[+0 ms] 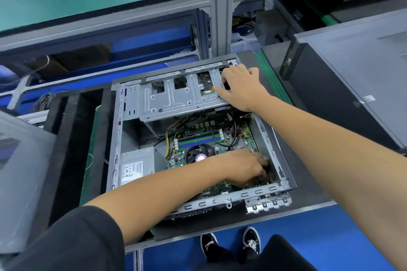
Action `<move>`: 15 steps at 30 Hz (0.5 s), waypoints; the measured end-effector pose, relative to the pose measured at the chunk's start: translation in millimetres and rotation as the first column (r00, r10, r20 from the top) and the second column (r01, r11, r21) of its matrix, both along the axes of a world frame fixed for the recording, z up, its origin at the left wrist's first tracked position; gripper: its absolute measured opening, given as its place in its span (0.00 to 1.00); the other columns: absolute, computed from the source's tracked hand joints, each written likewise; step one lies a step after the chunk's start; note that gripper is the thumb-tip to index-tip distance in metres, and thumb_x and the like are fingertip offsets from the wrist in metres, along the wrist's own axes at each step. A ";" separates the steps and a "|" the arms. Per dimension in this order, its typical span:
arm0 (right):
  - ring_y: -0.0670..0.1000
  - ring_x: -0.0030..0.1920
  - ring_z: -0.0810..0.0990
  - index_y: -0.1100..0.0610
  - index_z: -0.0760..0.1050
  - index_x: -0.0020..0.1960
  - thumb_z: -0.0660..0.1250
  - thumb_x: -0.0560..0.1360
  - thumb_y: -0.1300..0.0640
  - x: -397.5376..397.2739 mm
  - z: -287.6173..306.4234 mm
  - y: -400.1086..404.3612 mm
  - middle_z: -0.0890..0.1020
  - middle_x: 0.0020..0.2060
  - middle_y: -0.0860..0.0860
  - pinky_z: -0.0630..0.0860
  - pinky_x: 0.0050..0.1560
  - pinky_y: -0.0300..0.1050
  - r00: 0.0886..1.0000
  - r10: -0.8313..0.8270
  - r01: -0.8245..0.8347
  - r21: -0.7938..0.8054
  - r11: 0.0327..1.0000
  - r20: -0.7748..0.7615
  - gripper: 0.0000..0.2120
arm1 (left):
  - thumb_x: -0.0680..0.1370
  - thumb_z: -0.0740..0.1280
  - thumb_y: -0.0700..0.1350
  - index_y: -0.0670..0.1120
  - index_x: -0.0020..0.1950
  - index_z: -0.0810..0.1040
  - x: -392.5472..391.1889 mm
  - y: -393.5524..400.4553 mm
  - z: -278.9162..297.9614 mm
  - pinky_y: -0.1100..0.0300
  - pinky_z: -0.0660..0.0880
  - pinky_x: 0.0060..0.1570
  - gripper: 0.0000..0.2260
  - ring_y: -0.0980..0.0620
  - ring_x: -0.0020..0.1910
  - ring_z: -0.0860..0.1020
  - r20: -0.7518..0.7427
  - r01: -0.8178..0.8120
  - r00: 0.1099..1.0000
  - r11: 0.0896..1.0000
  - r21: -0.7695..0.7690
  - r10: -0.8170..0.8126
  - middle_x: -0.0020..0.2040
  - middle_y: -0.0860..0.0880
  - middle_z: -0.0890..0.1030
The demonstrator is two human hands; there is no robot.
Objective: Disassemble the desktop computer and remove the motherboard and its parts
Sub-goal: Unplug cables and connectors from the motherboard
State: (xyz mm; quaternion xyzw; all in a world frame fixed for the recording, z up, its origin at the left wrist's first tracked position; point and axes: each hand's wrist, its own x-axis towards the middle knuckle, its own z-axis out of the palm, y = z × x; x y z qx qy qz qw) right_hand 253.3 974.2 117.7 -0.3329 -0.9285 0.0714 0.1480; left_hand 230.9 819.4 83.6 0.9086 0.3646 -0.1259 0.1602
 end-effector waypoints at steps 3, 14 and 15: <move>0.51 0.47 0.66 0.53 0.68 0.46 0.57 0.78 0.43 -0.4 0.5 -0.5 0.72 0.45 0.49 0.58 0.52 0.50 1.000 -0.003 0.003 0.007 1.000 0.010 0.14 | 0.80 0.63 0.47 0.46 0.65 0.77 -13.9 2.3 18.1 0.51 0.72 0.59 0.14 0.48 0.61 0.74 0.050 -0.106 0.993 0.990 -0.095 0.111 0.61 0.47 0.77; 0.56 0.51 0.69 0.54 0.69 0.46 0.59 0.77 0.44 -3.0 0.5 -3.2 0.72 0.44 0.51 0.60 0.53 0.53 0.999 -0.015 0.014 0.036 0.999 0.032 0.14 | 0.78 0.65 0.46 0.44 0.45 0.81 -148.7 -42.1 66.3 0.58 0.73 0.40 0.08 0.54 0.39 0.77 0.190 -0.761 0.621 0.643 -0.087 0.760 0.41 0.51 0.80; 0.56 0.51 0.69 0.54 0.69 0.46 0.59 0.77 0.43 -3.2 0.2 -3.0 0.72 0.44 0.51 0.60 0.53 0.53 0.999 -0.019 0.017 0.041 0.999 0.038 0.14 | 0.78 0.65 0.46 0.44 0.44 0.81 -156.7 -42.2 65.6 0.59 0.72 0.36 0.08 0.53 0.36 0.76 0.119 -0.793 0.594 0.604 -0.083 0.796 0.38 0.51 0.80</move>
